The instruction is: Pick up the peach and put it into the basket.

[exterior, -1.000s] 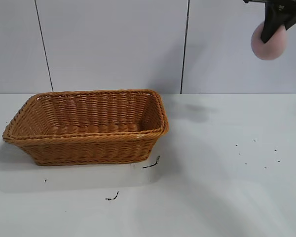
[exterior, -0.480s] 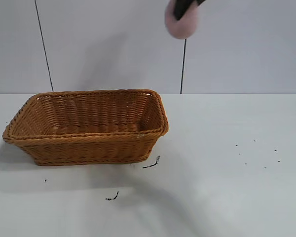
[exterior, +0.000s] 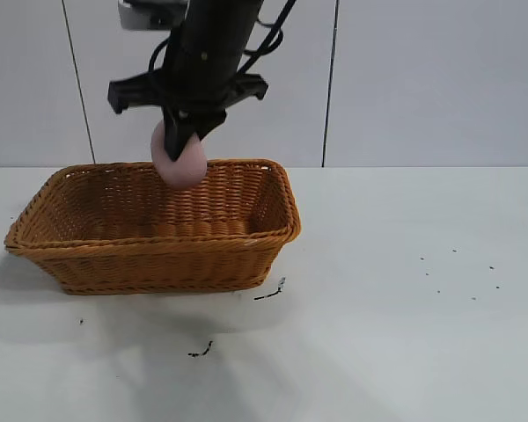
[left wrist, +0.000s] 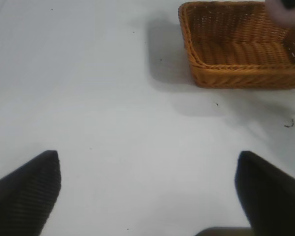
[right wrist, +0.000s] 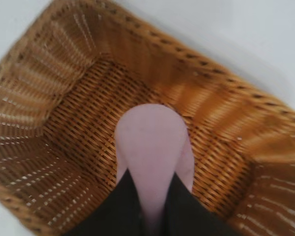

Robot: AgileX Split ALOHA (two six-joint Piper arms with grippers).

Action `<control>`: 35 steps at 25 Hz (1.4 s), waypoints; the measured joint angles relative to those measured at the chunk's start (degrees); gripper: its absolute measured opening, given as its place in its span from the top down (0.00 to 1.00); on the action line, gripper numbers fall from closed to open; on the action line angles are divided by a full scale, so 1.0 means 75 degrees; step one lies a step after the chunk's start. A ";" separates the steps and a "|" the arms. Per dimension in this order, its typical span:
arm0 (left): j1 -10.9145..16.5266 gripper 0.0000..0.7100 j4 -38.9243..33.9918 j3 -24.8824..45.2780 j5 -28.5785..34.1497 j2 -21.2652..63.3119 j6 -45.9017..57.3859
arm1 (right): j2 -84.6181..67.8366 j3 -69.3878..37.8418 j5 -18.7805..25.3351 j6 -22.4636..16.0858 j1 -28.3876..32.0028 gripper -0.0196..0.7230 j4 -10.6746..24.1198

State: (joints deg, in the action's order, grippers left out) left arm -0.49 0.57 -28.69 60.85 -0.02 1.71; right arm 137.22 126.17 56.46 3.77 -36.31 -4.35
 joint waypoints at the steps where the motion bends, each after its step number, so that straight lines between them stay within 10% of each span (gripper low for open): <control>1: 0.0000 0.02 0.0000 0.0000 0.0000 0.0000 0.0000 | 0.0139 0.0000 -0.0049 -0.0007 -0.0007 0.95 0.0000; 9: 0.0000 0.02 0.0000 0.0000 0.0000 0.0000 0.0000 | 0.0682 0.0000 -0.0307 -0.0089 -0.0016 0.90 0.0032; 17: 0.0000 0.02 0.0000 0.0000 0.0000 0.0000 0.0000 | 0.0645 0.0000 -0.0120 -0.0089 -0.0016 0.10 0.0032; 26: 0.0000 0.02 0.0000 0.0000 0.0000 0.0000 0.0000 | -0.0137 0.1572 0.1067 -0.0124 0.0302 0.05 0.0242; 35: 0.0000 0.02 0.0000 0.0000 0.0000 0.0000 0.0000 | -0.0458 0.1715 0.1693 -0.0261 0.2266 0.05 0.0265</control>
State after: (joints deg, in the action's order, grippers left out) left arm -0.49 0.57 -28.69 60.85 -0.02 1.71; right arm 133.78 139.03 69.16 1.81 -19.31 -2.37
